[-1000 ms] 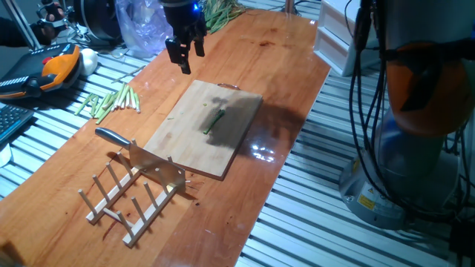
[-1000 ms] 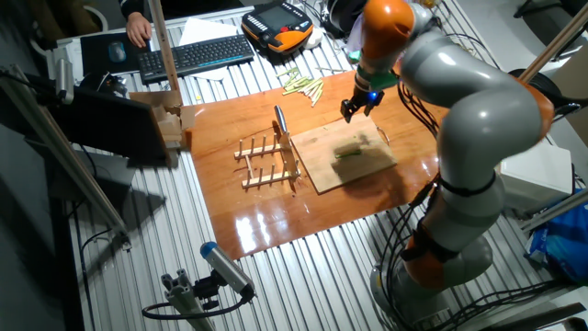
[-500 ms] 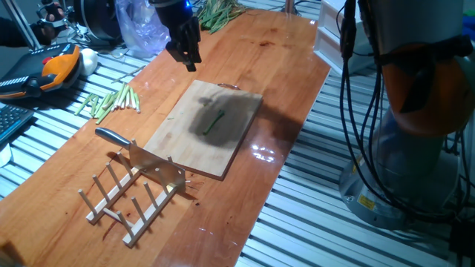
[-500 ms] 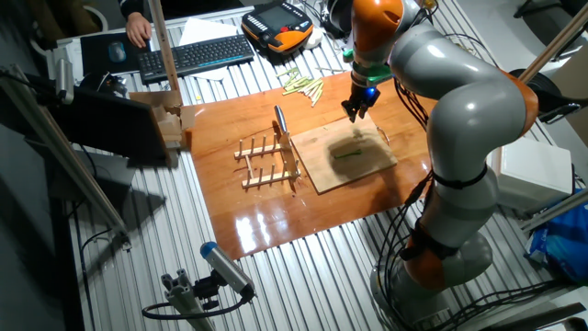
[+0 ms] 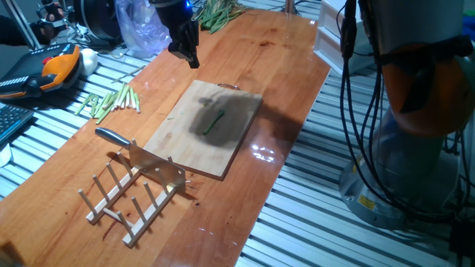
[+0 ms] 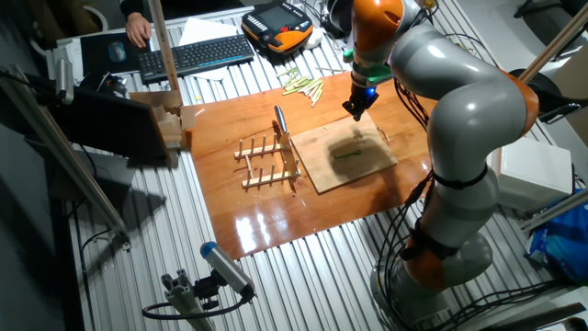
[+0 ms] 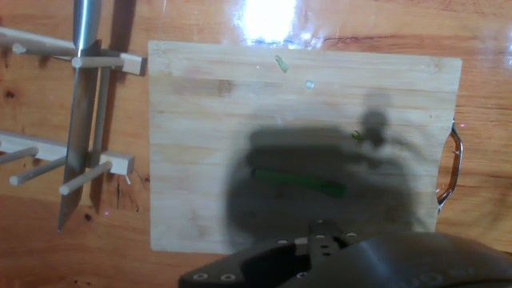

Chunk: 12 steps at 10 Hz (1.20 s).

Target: Chop the green garlic

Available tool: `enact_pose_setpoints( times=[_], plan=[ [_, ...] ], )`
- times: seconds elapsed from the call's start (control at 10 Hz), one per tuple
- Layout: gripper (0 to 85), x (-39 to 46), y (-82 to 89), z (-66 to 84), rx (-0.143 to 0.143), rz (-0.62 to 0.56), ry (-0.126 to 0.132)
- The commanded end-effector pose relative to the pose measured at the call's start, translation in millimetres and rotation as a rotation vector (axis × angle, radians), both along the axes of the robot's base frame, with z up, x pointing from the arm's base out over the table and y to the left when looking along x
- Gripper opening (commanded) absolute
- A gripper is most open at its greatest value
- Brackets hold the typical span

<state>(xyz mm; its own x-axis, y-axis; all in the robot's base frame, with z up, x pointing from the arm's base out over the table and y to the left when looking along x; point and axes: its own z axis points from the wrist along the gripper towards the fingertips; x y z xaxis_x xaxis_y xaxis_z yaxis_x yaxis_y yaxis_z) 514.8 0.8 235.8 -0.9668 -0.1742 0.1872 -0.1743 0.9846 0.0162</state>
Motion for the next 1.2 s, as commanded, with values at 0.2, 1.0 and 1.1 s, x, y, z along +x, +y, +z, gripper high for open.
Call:
enact_pose_setpoints(
  times=[0.2, 1.0, 1.1],
  plan=[
    [0.0, 0.0, 0.1, 0.0, 0.004, 0.02, 0.002],
    [0.0, -0.2, -0.3, 0.1, -0.027, -0.091, -0.034],
    [0.0, -0.2, -0.3, 0.1, -0.033, -0.12, -0.02]
  ],
)
